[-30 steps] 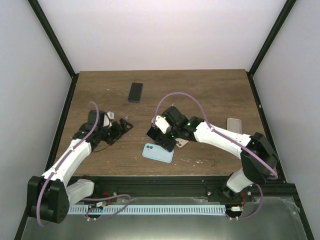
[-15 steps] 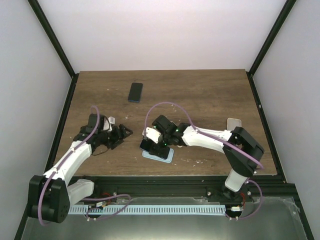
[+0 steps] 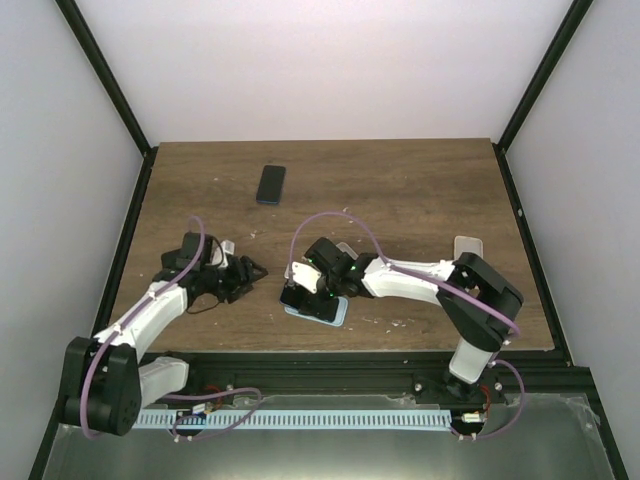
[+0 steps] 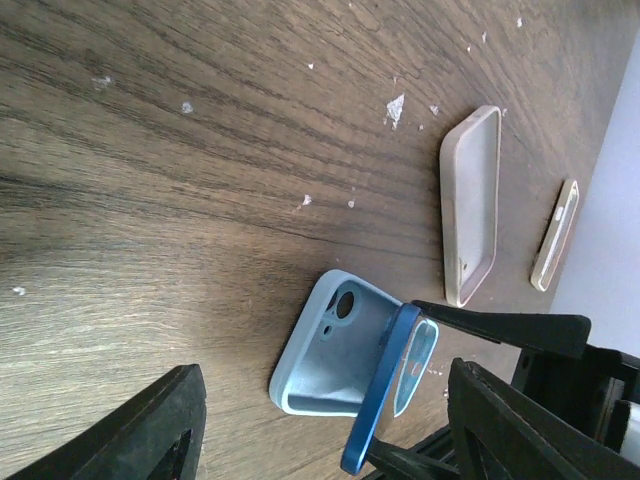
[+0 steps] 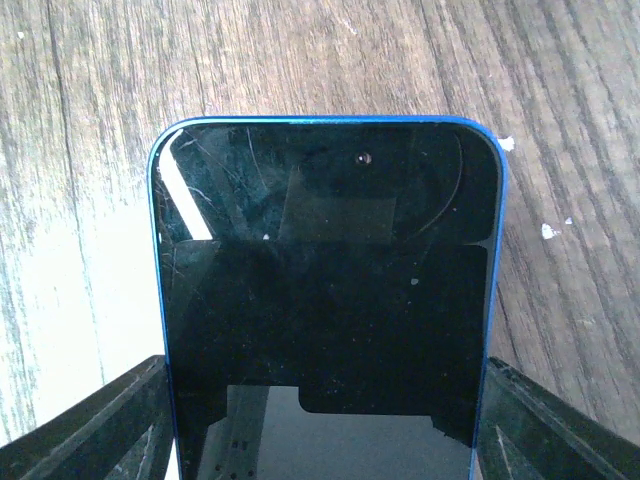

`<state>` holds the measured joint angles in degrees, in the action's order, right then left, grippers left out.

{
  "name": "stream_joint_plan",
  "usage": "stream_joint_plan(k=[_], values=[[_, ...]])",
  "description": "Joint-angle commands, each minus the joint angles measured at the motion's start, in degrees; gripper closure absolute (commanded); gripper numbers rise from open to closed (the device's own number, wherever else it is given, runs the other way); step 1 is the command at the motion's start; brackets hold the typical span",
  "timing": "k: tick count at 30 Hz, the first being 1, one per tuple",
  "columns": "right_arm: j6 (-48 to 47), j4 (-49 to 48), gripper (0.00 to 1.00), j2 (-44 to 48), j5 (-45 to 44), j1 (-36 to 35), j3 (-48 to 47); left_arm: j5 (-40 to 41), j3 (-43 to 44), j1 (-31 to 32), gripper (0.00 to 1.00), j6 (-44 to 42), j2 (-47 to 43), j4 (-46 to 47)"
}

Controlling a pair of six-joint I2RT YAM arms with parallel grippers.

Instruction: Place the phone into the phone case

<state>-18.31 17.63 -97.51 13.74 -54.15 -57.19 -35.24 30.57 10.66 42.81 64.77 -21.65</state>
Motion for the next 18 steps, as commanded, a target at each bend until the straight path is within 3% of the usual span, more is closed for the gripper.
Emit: stream_joint_plan(k=[1, 18], values=[[-1.79, -3.3, 0.34, -0.47, -0.32, -0.5, 0.76, -1.51, -0.76, 1.41, 0.33, 0.69, 1.21, 3.09], [-0.56, -3.28, 0.28, -0.87, -4.5, -0.52, 1.84, -2.76, -2.19, 8.49, 0.53, 1.04, 11.05, 13.14]])
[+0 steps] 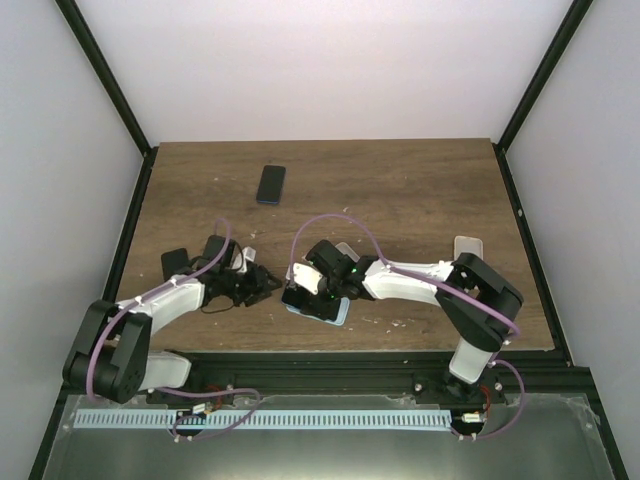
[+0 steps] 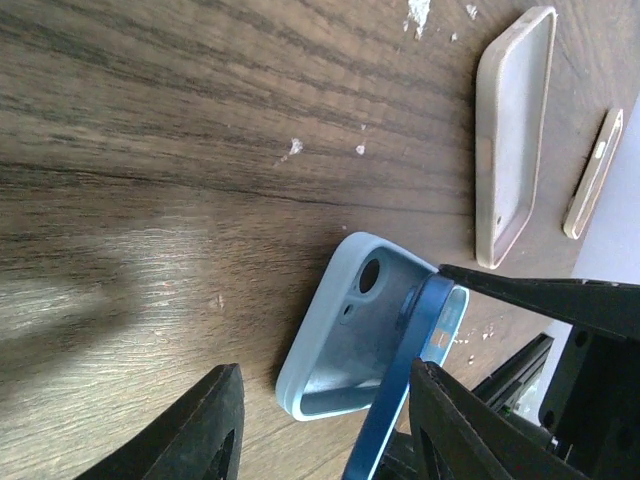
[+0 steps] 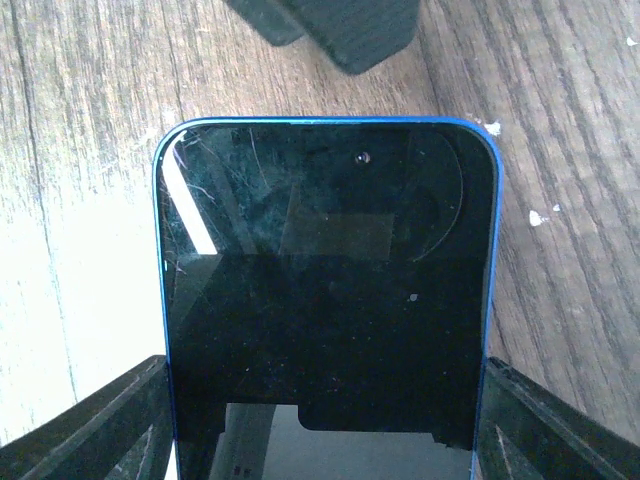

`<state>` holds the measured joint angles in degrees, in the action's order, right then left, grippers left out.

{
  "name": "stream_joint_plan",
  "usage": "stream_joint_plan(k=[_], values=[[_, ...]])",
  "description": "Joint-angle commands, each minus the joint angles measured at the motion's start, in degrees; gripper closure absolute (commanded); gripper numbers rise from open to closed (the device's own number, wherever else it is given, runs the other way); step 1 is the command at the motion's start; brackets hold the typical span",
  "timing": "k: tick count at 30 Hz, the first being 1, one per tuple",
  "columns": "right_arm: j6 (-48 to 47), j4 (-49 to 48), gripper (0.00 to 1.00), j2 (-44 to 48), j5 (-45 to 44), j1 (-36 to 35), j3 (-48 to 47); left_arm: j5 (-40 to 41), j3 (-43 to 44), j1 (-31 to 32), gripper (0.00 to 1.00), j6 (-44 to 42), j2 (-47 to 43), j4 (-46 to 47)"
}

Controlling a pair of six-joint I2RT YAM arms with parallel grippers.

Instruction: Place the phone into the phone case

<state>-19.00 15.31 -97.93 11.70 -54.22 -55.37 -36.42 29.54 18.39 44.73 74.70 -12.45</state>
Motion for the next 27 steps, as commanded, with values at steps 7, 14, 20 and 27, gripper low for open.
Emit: stream_joint_plan(k=[7, 14, 20, 27], values=[[1.05, -1.02, 0.25, -0.67, -3.97, -0.45, -0.44, -3.84, -3.7, 1.45, 0.51, 0.16, 2.9, 10.8], [1.35, -0.12, 0.24, -0.93, -4.83, -0.45, -0.96, -3.32, -3.71, 1.91, 0.52, -0.59, 5.18, 12.74], [2.52, 0.19, 0.21, -1.28, -5.58, -0.43, -1.16, -3.81, -4.58, 2.09, 0.52, 0.19, 6.24, 16.09], [5.77, 2.92, 0.11, 1.13, -7.12, -0.44, -3.56, -4.66, -3.64, 2.35, 0.52, 0.06, 9.65, 17.55]])
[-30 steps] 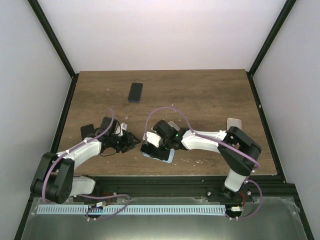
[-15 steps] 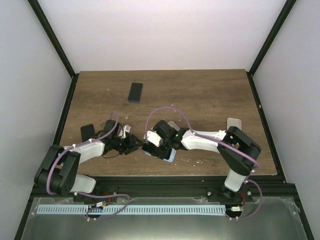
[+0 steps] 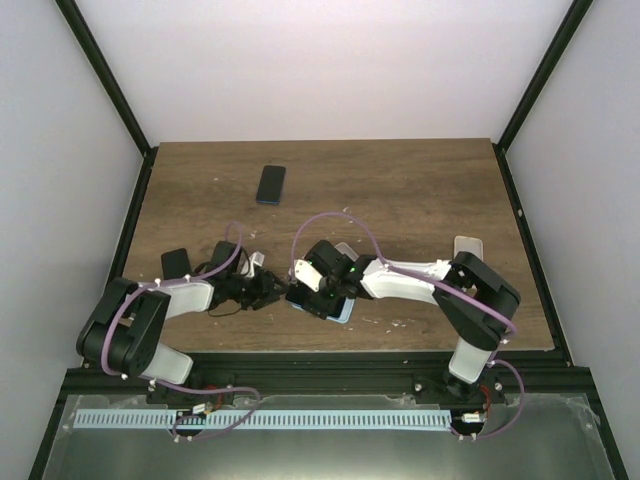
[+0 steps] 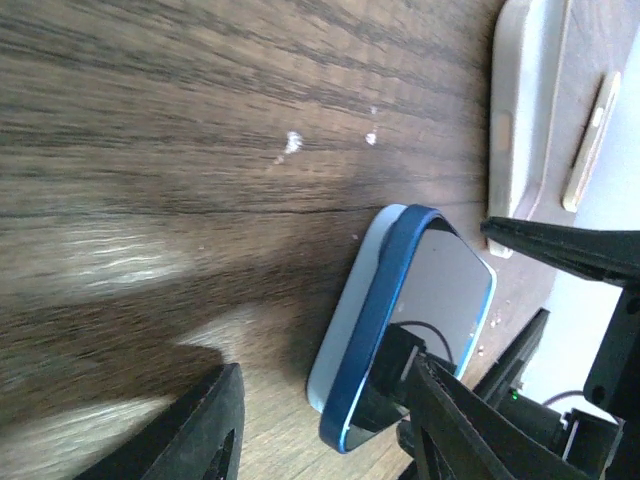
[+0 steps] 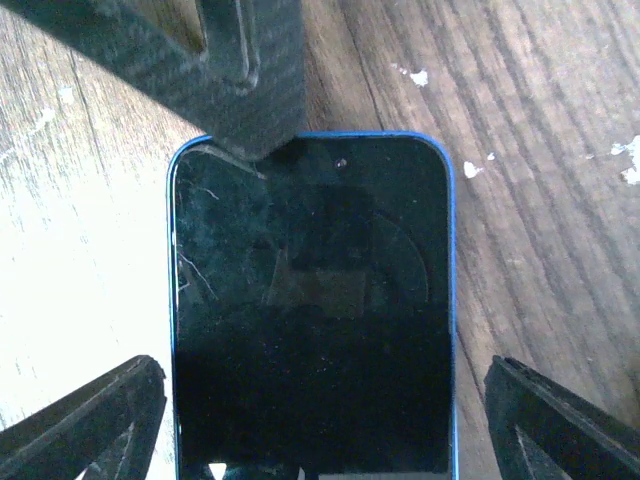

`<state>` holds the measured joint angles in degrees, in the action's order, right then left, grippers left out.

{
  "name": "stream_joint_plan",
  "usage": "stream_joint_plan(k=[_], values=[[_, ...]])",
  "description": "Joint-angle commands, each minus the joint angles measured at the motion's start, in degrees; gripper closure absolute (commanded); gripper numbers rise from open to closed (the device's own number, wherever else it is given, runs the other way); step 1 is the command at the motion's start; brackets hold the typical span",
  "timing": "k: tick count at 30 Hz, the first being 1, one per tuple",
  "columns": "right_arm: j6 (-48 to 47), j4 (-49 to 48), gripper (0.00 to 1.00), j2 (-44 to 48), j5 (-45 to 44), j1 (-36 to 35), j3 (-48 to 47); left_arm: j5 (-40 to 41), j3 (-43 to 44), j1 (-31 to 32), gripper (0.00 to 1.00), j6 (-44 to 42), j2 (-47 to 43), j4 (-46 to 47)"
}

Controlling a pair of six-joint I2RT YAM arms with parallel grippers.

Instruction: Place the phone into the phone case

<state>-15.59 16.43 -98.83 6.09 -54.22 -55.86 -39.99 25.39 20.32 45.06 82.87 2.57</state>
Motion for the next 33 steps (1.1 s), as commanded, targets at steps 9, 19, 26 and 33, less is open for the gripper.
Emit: stream_joint_plan(k=[9, 19, 26, 33], values=[[25.2, 11.78, 0.09, 5.84, -6.46, 0.22, -6.98, 0.0, 2.71, 0.69, 0.53, -2.99, 1.2, 1.31], [58.27, 18.41, 0.22, 14.44, -8.3, 0.43, 0.29, 5.3, 4.71, 2.87, 0.56, -6.42, 1.17, -2.4], [65.77, 15.54, 0.37, 19.71, -15.56, 0.8, 8.97, 9.61, 5.28, 5.96, 0.64, -7.02, 0.8, -3.17], [68.33, 7.81, 0.42, 19.61, -9.88, 1.71, 13.84, 13.44, 5.99, 6.45, 0.66, -7.63, 0.08, -6.08]])
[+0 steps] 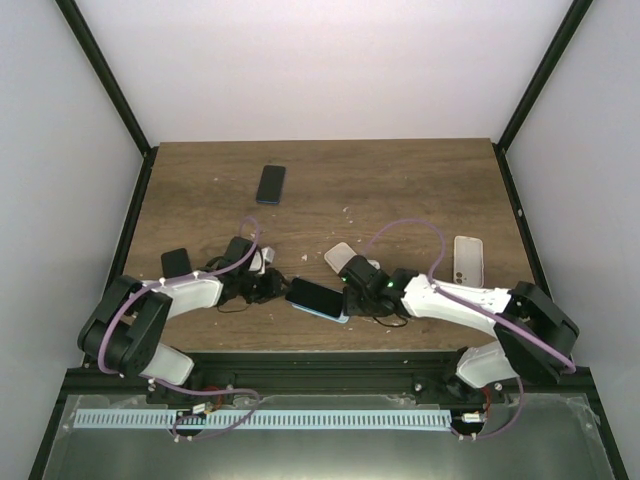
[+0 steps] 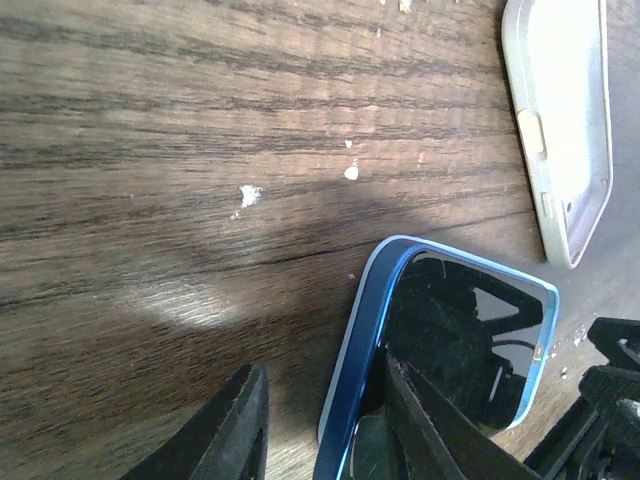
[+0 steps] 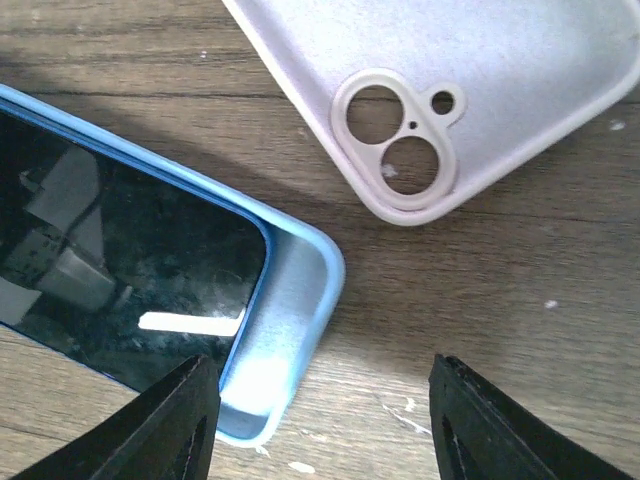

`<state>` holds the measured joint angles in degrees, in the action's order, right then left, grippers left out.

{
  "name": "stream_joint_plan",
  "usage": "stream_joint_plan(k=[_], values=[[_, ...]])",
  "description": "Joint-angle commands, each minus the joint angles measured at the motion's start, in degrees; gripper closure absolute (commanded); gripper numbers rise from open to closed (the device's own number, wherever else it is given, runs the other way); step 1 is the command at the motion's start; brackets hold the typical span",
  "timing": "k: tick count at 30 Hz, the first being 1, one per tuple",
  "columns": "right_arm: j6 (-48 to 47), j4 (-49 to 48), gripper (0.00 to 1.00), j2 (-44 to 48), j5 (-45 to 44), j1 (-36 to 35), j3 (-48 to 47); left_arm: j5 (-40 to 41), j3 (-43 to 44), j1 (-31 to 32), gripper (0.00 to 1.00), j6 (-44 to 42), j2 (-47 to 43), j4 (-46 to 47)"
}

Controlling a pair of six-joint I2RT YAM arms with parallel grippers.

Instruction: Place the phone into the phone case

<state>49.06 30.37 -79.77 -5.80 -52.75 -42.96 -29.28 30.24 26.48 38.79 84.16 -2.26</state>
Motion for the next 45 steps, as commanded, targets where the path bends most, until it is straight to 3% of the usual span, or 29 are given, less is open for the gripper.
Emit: stream_joint_plan(k=[1, 12, 21, 25, 34, 40, 45], values=[[4.31, -7.87, 0.42, 0.66, 2.82, 0.3, 1.57, 2.47, 1.07, 0.26, 0.66, -1.49, -1.33, -1.02], [9.34, -12.03, 0.42, -3.52, 1.9, 0.37, 3.07, 0.7, 0.52, 1.75, 0.66, -0.71, 0.71, 0.79], [10.47, -20.52, 0.53, -4.18, 6.91, 0.37, 6.74, 2.1, 1.02, 7.69, 0.85, 2.53, 3.29, 3.27], [11.36, -23.64, 0.56, -3.47, 8.21, 0.28, 8.38, 2.27, 1.16, 9.46, 0.87, 3.64, 4.03, 4.66], [12.15, -21.47, 0.57, 1.72, 4.77, 0.28, 10.91, 6.93, 3.2, 10.48, 0.81, 2.64, 1.95, -1.33], [12.9, -24.54, 0.57, 1.21, 9.02, 0.24, 12.37, 8.13, 3.46, 10.48, 0.74, 3.13, 1.32, -2.58], [13.37, -24.04, 0.51, 1.03, 9.6, -0.15, 12.21, 9.24, 3.0, 10.47, 0.72, 2.85, 1.46, -3.87]])
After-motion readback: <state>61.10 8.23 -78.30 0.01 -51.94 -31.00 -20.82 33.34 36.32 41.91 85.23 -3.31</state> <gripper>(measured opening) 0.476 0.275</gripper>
